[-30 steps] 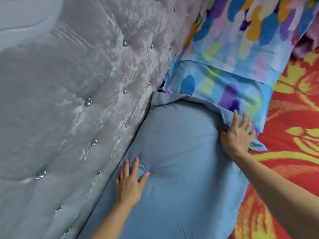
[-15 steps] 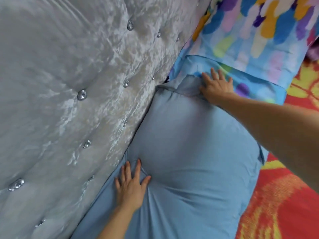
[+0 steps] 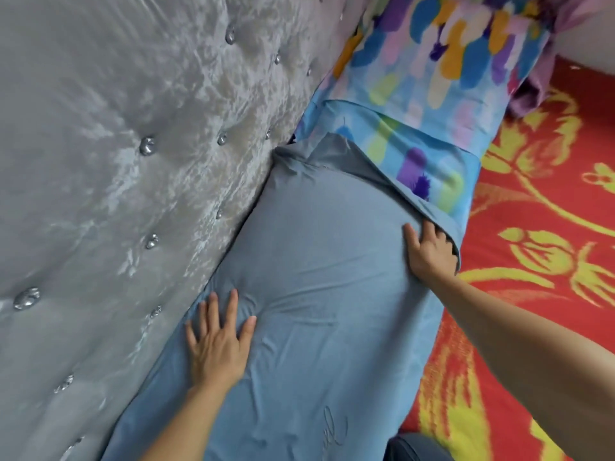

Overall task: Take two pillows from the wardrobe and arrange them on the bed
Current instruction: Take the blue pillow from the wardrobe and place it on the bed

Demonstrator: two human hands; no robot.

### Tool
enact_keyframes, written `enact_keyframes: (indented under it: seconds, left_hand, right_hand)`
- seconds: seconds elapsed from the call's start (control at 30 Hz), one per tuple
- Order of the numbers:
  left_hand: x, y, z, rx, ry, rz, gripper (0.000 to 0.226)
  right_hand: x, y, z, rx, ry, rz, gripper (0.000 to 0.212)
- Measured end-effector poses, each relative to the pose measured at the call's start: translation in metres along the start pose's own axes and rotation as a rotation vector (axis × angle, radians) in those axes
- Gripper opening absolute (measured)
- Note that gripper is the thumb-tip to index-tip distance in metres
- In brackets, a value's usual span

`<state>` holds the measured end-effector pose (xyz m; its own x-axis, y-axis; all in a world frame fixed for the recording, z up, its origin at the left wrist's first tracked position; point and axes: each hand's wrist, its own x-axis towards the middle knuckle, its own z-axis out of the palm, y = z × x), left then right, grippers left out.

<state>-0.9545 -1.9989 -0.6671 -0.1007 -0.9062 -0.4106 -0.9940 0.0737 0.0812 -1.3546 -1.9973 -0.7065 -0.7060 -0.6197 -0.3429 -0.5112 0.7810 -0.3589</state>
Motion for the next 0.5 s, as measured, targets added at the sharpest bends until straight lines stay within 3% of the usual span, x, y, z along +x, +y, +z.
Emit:
enact_keyframes:
  seconds: [0.1, 0.17, 0.3, 0.5]
  left_hand:
    - [-0.049, -0.034, -0.003, -0.046, -0.030, -0.100, 0.098]
    - [-0.085, -0.062, 0.001, -0.062, -0.050, -0.175, 0.093]
    - [-0.126, -0.091, 0.007, -0.090, -0.033, -0.209, 0.084]
    - [-0.149, -0.098, 0.039, -0.036, 0.009, -0.044, 0.080]
  right_hand:
    - [-0.040, 0.046, 0.000, 0.229, -0.101, 0.299, 0.070]
    - [-0.078, 0.053, 0.008, 0.145, -0.059, 0.297, 0.061]
    - [-0.177, 0.008, 0.034, 0.030, 0.125, -0.109, 0.052]
    - [-0.293, -0.030, 0.101, -0.139, 0.048, -0.580, 0.058]
